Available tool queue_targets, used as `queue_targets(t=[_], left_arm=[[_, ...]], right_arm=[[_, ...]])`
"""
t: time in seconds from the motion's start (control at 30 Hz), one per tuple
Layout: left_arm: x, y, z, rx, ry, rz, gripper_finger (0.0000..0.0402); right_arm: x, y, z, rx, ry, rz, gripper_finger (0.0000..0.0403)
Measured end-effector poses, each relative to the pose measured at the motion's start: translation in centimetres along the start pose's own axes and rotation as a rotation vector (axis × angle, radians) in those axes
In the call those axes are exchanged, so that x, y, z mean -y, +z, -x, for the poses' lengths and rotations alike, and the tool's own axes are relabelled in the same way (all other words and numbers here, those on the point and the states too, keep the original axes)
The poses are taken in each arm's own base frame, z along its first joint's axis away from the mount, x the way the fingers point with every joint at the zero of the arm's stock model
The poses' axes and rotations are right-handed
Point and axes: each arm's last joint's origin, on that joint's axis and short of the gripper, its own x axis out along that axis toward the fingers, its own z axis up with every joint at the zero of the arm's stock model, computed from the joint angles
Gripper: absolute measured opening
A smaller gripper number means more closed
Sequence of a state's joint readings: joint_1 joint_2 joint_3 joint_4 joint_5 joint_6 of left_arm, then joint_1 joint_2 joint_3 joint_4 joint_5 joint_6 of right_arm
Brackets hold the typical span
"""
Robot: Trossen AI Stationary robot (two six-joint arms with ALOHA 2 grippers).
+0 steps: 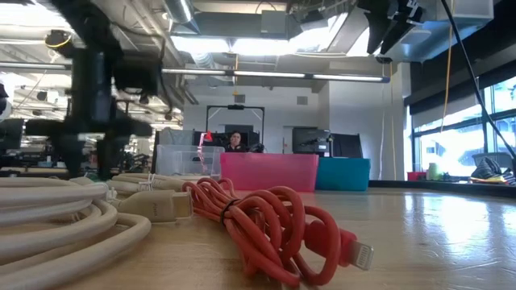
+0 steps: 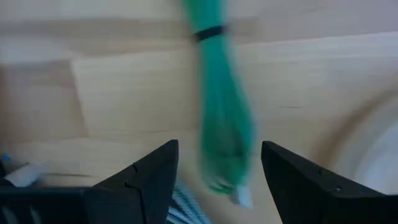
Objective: Pick & Place USB Port
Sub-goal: Put the green USB cable into the blue bin
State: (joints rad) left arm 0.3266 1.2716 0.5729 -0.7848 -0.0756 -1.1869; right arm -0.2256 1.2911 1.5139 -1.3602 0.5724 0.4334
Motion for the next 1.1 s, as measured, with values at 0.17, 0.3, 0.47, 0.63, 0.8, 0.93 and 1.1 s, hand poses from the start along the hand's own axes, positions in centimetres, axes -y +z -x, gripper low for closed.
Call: queue_targets(t=[0.17,0.3,0.47,0.63,0.8,0.93,1.1], left_arm=[[-1.3,0.0,-2.0,-0.008,-0.046,-0.005,0.022],[-1.3,0.1,-1.9,0.005,-0.036,-0.038,0.0154],[-1.1,0.5,-0.1,0.077,-0.077,-0.096,0.0022],[-2.4,0.0,4.1,0.127,-0.068,-0.085,0.0021],[-4.3,-1.2,9.9,0.271,-0.169,-0.043,0.0019],[-4.2,-1.7,14.2,0.553,-0.53,-0.09,0.0019],[-1.8,-1.5,18.1,0.892,-1.03,-0.256,0.0019]], right_arm=[[-0.1,0.2,0.0,0.015,0.003,0.013,0.0273],[-0.1,0.3,0.0,0.032,-0.004,0.012,0.0273],[-0.1,0.3,0.0,0.032,-0.006,0.027,0.0273],[-0.1,0.2,0.0,0.026,-0.005,0.03,0.0273],[-0.1,0.3,0.0,0.026,0.002,0.028,0.0273],[-0.5,0.9,0.0,0.064,0.085,0.005,0.0273],[-1.8,3.0,0.7,0.233,0.362,0.008,0.0273]])
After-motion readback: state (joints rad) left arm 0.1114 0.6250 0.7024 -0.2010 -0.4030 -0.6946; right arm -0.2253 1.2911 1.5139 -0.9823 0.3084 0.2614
